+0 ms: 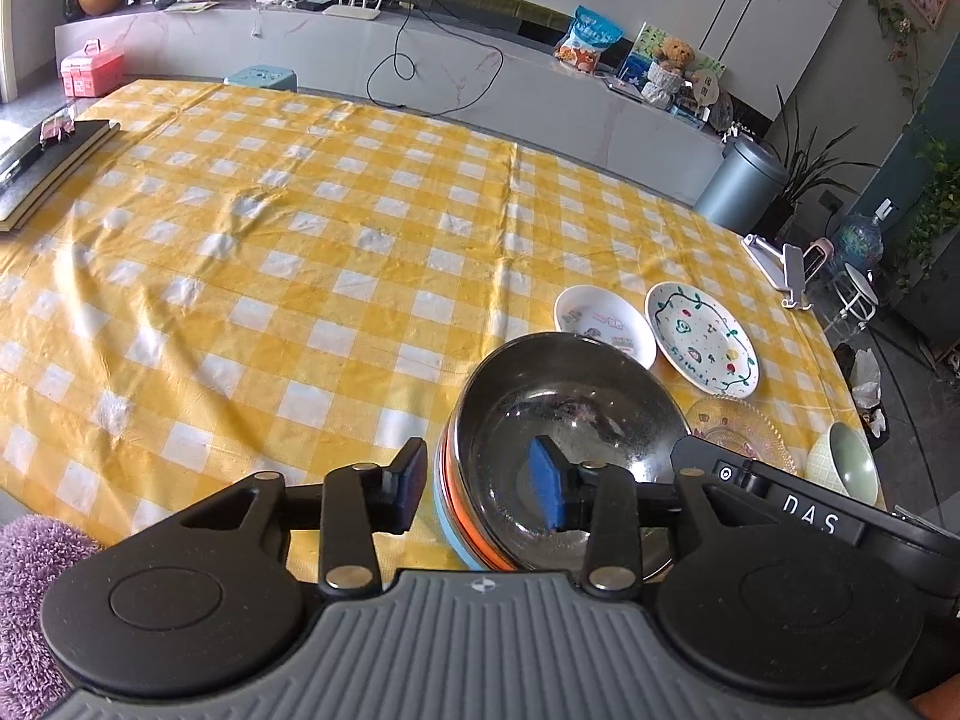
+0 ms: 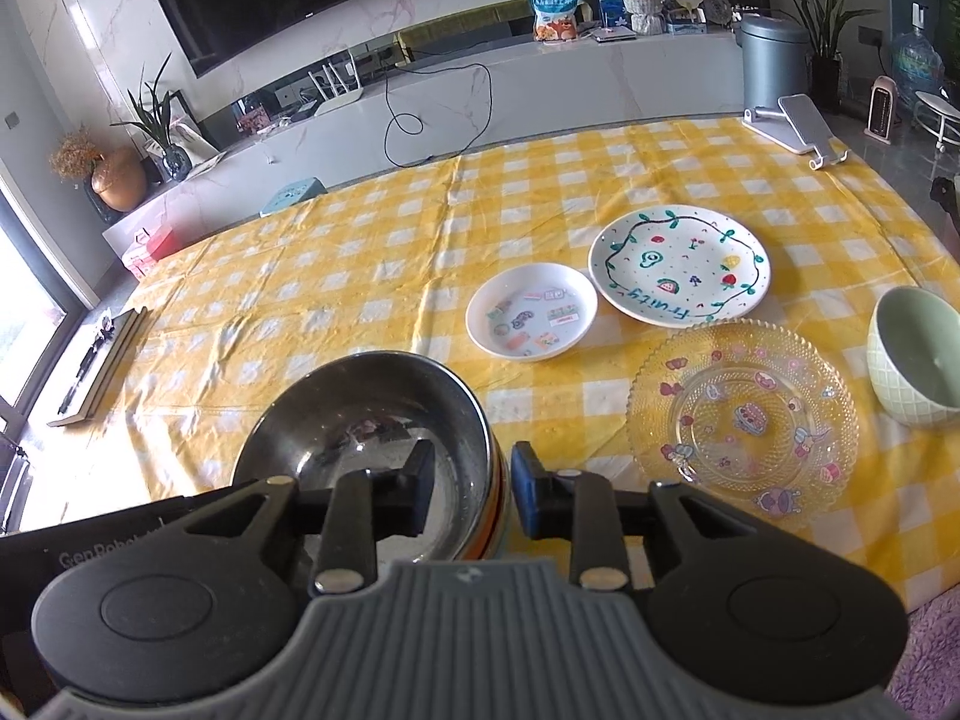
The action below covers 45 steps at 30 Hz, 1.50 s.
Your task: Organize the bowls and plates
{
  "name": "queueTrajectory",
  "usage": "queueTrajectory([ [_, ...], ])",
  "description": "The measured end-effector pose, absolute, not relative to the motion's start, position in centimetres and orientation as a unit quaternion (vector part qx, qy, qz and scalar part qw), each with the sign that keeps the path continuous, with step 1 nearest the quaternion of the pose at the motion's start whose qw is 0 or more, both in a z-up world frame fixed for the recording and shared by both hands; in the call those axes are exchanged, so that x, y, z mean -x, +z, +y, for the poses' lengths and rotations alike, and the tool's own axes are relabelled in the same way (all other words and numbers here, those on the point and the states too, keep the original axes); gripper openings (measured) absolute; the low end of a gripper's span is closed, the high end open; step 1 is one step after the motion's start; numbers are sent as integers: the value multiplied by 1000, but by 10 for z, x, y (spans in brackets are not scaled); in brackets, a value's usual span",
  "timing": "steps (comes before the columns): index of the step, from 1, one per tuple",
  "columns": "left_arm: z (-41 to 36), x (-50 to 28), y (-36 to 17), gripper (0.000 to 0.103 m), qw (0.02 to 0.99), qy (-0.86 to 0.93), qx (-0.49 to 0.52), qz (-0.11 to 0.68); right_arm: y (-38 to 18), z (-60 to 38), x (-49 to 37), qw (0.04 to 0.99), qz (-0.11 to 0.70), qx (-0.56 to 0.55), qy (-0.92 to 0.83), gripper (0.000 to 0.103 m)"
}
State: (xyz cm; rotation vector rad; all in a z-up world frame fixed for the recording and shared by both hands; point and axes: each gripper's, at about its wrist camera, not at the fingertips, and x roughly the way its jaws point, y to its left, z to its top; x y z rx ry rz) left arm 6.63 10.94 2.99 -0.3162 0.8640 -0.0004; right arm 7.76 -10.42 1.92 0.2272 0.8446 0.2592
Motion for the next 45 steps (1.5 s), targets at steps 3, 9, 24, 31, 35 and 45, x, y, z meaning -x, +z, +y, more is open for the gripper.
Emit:
queueTrajectory([
  [3, 105, -59, 43, 57, 911, -4, 146, 385, 28, -111, -73, 903, 394, -115, 124, 30],
  [9, 80, -51, 65, 60, 928, -36, 129, 347, 47, -131, -62, 921, 357, -112, 107, 38],
  [24, -19, -67, 63, 60, 915, -128, 77, 374, 48, -236, -55, 940, 313, -131, -10, 45],
  [31, -67, -77, 54, 60, 904, -168, 55, 389, 29, -294, -54, 931, 318, -166, -68, 45],
  [35, -91, -86, 45, 60, 896, -184, 48, 401, 19, -316, -55, 927, 318, -173, -99, 45],
  [45, -129, -117, 28, 61, 884, -190, 43, 426, 0, -354, -79, 911, 334, -208, -127, 49],
])
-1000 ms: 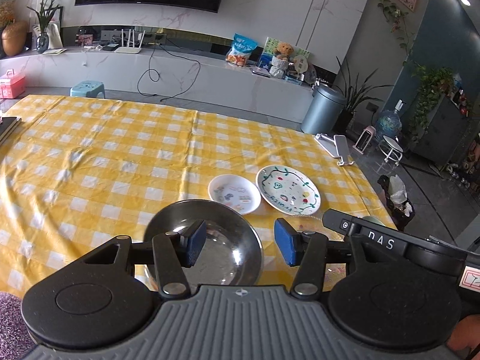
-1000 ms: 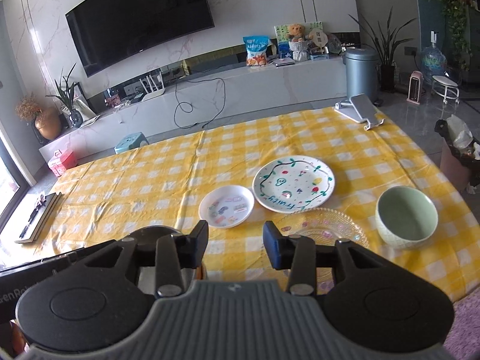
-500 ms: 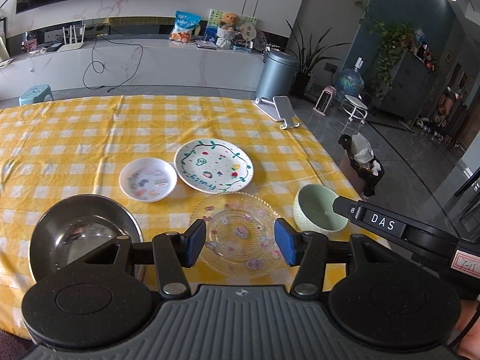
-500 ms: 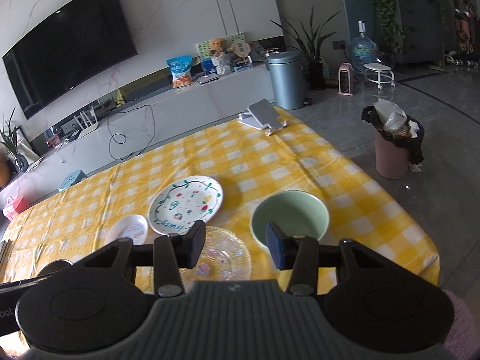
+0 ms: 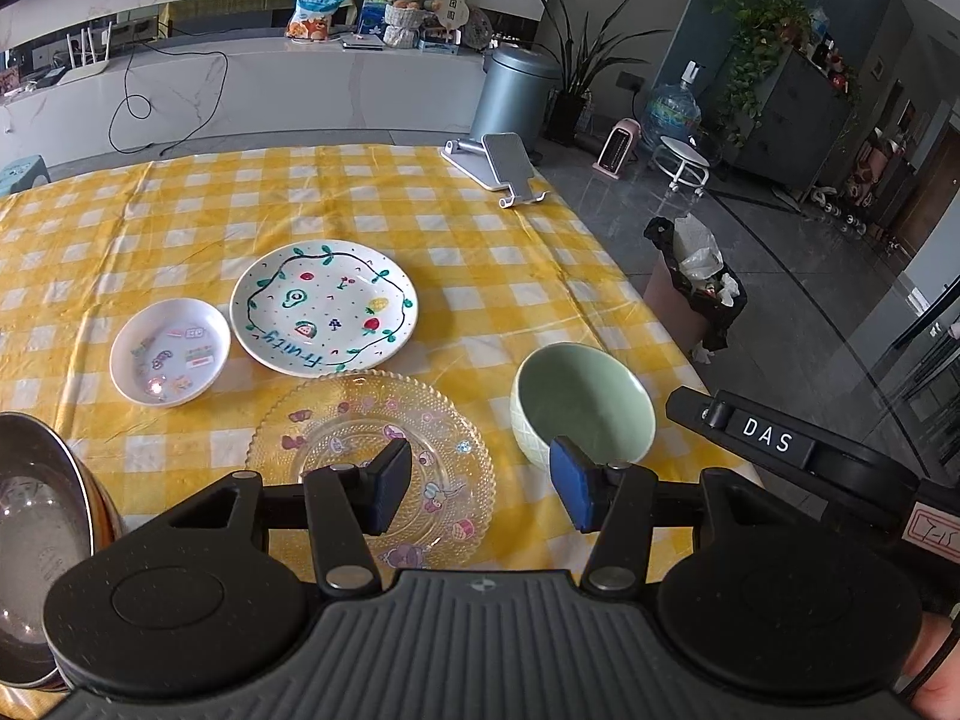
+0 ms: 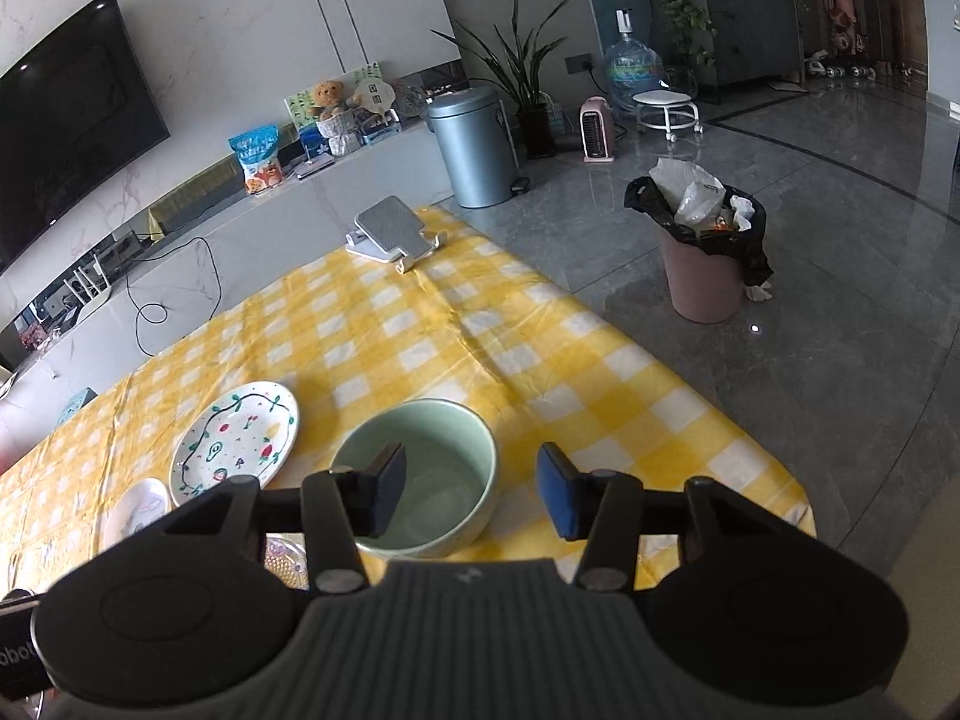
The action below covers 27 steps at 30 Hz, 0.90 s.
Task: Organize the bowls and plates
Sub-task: 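Move the left tool to the pale green bowl and grasp its rim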
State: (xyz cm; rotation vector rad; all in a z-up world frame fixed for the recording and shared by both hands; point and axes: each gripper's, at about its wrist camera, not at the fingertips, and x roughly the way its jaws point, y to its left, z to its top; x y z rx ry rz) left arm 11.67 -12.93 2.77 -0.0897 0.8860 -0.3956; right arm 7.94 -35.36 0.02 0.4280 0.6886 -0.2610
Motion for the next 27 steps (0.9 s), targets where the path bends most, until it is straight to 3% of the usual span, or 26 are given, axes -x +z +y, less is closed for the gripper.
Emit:
queueTrajectory([
  [6, -145, -143, 22, 61, 876, -193, 45, 440, -4, -362, -103, 905, 353, -205, -124, 54],
  [16, -172, -180, 3, 61, 861, -201, 54, 465, -29, -383, -132, 874, 404, -241, -117, 53],
  [18, -176, -186, -5, 61, 855, -198, 55, 476, -33, -383, -133, 871, 412, -242, -115, 45],
  [27, -182, -200, -33, 50, 836, -192, 59, 511, -46, -379, -142, 858, 440, -242, -111, 33],
])
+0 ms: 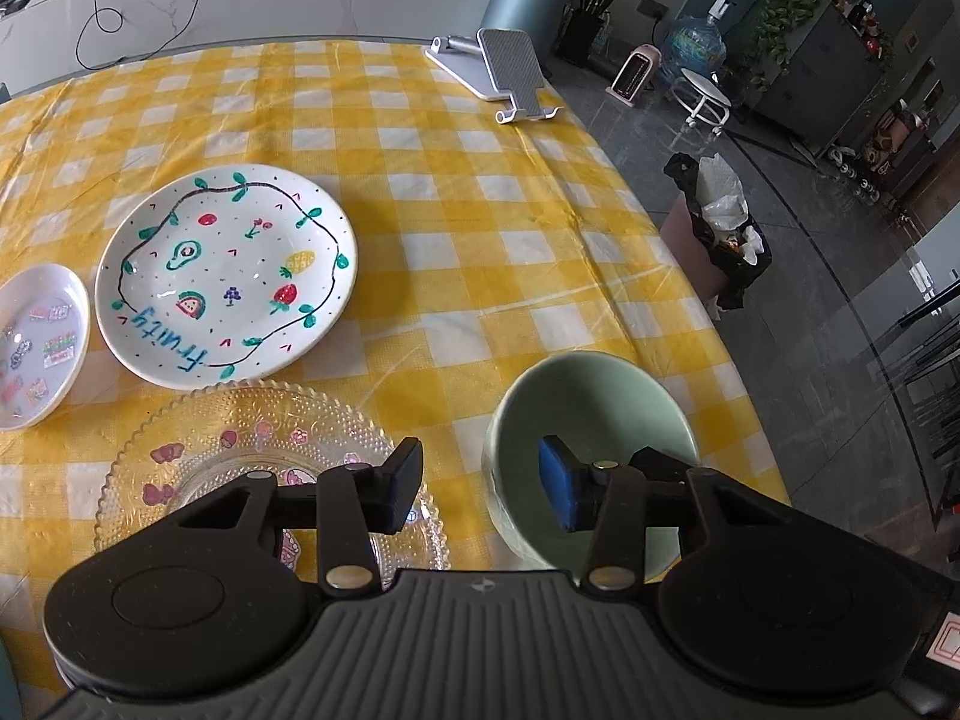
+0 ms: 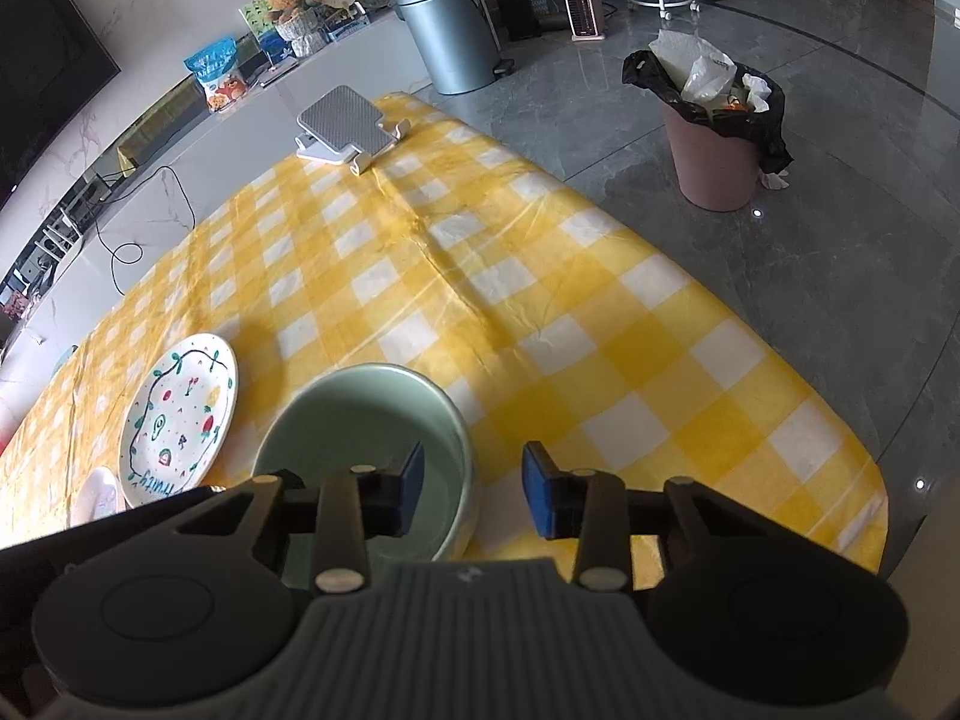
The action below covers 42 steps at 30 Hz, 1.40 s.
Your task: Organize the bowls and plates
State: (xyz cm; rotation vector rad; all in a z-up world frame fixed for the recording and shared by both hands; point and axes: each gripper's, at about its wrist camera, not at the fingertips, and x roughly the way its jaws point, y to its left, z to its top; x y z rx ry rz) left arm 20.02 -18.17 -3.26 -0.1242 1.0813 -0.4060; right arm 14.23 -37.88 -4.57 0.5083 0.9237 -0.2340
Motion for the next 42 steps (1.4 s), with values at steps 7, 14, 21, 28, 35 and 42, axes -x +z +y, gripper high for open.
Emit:
queueTrajectory([
  [7, -187, -207, -43, 22, 828, -197, 58, 521, -54, -378, -147, 847, 454, -255, -106, 21],
  [14, -192, -206, -43, 10, 829, -203, 49, 519, -56, -379, -149, 846, 454, -256, -112, 8],
  [21, -192, -203, -40, 8, 831, -198, 50, 517, -53, -379, -147, 850, 447, -257, -108, 8],
  [28, -182, -194, -25, 8, 840, -192, 53, 505, -44, -375, -139, 859, 431, -259, -92, 7],
  [35, -166, -174, -2, 8, 851, -183, 52, 490, -28, -362, -124, 868, 418, -259, -74, 6],
  [42, -130, -153, 25, 8, 865, -162, 71, 469, -3, -334, -108, 875, 405, -260, -46, 6],
])
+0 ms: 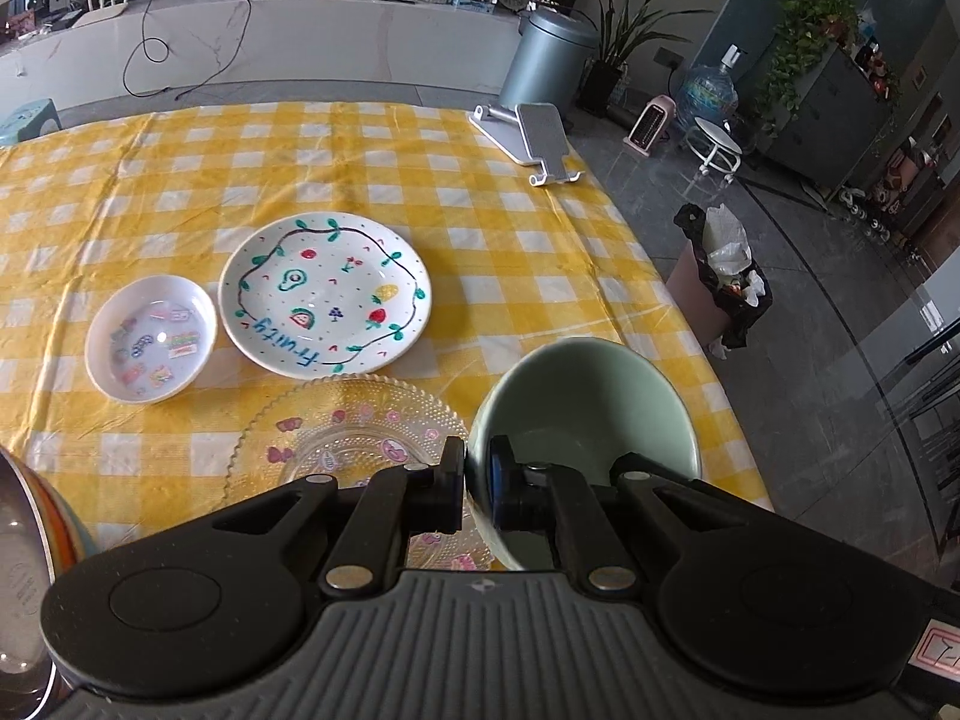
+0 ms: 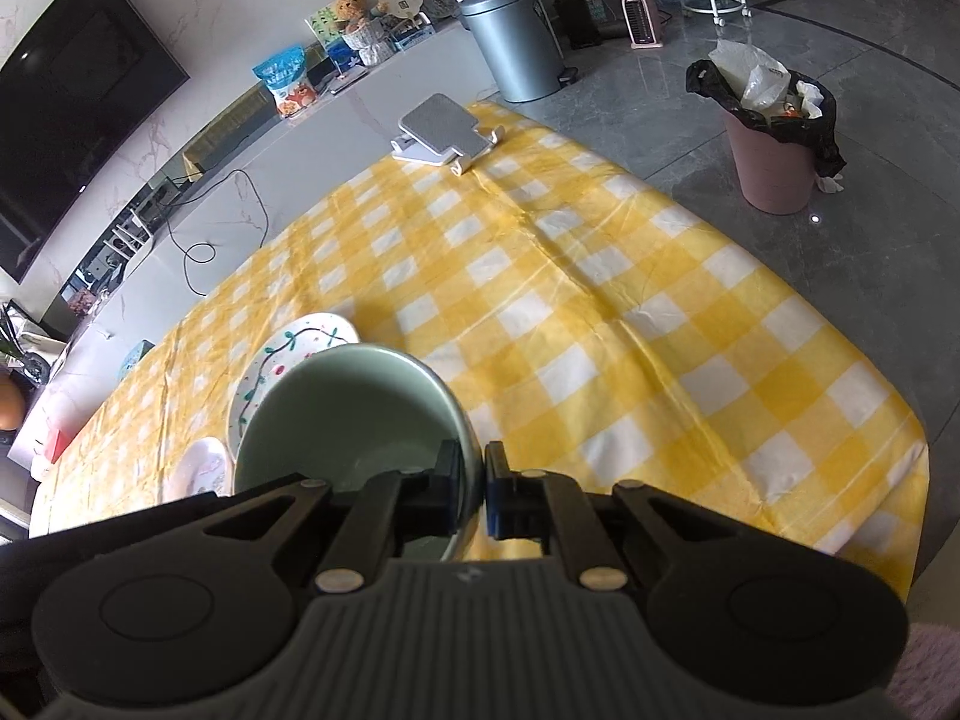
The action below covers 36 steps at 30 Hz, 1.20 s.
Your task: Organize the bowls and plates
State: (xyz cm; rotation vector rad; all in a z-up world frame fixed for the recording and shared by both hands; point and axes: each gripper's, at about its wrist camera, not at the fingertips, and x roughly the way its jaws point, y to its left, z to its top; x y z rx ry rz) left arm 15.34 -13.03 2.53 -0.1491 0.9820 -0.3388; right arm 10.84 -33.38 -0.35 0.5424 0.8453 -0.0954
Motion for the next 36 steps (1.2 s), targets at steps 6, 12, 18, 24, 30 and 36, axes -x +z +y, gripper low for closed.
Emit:
queueTrajectory([
  [6, -86, -132, 53, 8, 882, -138, 94, 440, 26, -292, -94, 890, 389, -237, -8, 6],
  [12, -35, -110, 74, 8, 896, -115, 129, 410, 55, -246, -80, 904, 373, -209, 32, 6],
  [18, 15, -90, 81, 9, 902, -88, 167, 388, 69, -198, -68, 907, 372, -182, 75, 7],
  [24, 62, -78, 78, 9, 903, -61, 199, 376, 71, -148, -63, 905, 383, -151, 111, 7],
  [30, 102, -72, 57, 10, 891, -45, 239, 384, 59, -113, -68, 895, 408, -127, 128, 7],
  [36, 124, -73, 35, 10, 880, -33, 256, 398, 41, -87, -76, 886, 433, -101, 129, 7],
])
